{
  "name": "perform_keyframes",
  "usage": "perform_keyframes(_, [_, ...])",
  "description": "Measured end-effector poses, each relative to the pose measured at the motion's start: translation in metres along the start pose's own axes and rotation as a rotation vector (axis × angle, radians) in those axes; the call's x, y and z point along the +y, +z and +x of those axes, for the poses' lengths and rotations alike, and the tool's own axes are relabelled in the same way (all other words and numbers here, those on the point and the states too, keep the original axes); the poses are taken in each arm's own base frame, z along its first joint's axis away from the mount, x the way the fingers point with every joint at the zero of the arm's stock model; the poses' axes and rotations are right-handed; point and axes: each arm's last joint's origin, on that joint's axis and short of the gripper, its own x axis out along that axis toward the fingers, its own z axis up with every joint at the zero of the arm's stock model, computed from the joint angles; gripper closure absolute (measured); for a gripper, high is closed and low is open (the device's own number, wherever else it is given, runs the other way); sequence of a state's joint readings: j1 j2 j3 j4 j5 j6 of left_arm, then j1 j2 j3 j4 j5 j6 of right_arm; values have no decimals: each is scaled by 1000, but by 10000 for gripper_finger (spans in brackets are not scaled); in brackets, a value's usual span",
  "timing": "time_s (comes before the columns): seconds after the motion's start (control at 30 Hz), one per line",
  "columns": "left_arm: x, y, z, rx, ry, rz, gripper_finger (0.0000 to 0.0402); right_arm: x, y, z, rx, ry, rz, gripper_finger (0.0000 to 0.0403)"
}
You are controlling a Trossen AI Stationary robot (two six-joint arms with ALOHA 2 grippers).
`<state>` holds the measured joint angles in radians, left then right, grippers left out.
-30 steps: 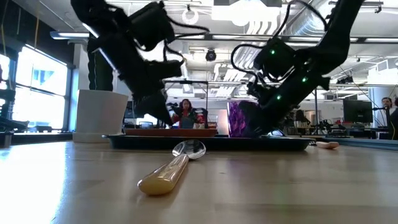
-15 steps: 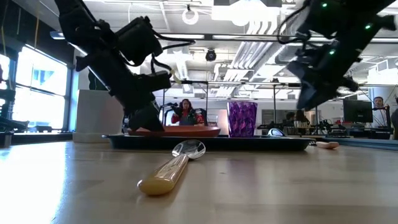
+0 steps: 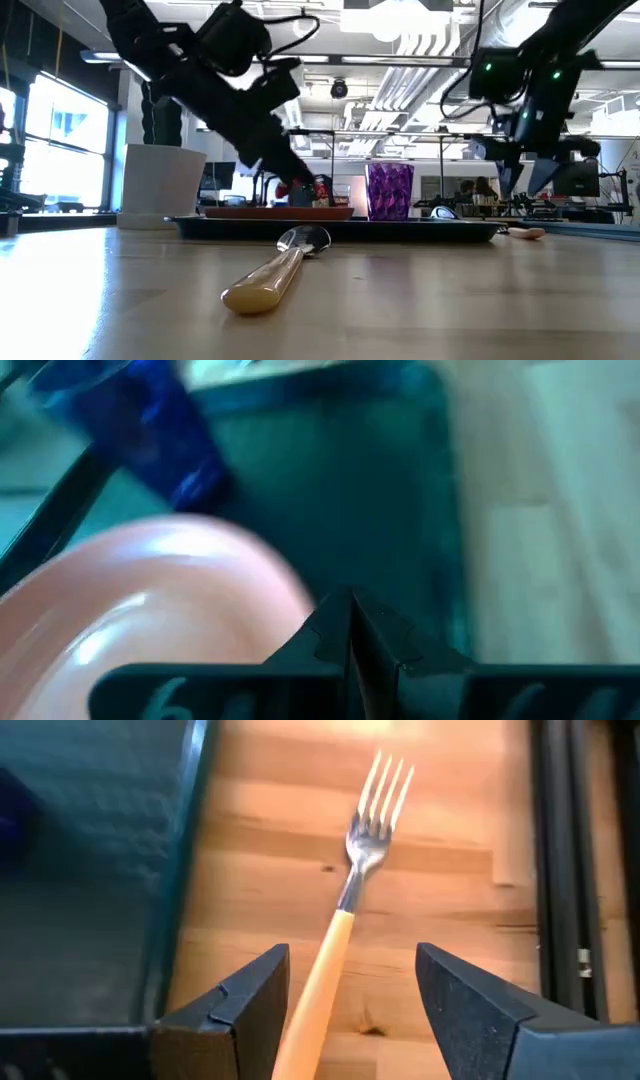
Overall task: Pick and place plate/cup/fork/spoon on tray
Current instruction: Put the orange fork to the right of the violet cup on the dark green tray
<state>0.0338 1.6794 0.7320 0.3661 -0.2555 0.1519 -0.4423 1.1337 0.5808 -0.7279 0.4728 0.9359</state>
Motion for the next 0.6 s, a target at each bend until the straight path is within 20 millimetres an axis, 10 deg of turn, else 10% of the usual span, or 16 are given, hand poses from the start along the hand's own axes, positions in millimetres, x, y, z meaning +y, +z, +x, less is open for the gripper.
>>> perform_keyframes(0.6, [14,2,-73,-215,61,-18,401,3,13,66,220,-81,1,254])
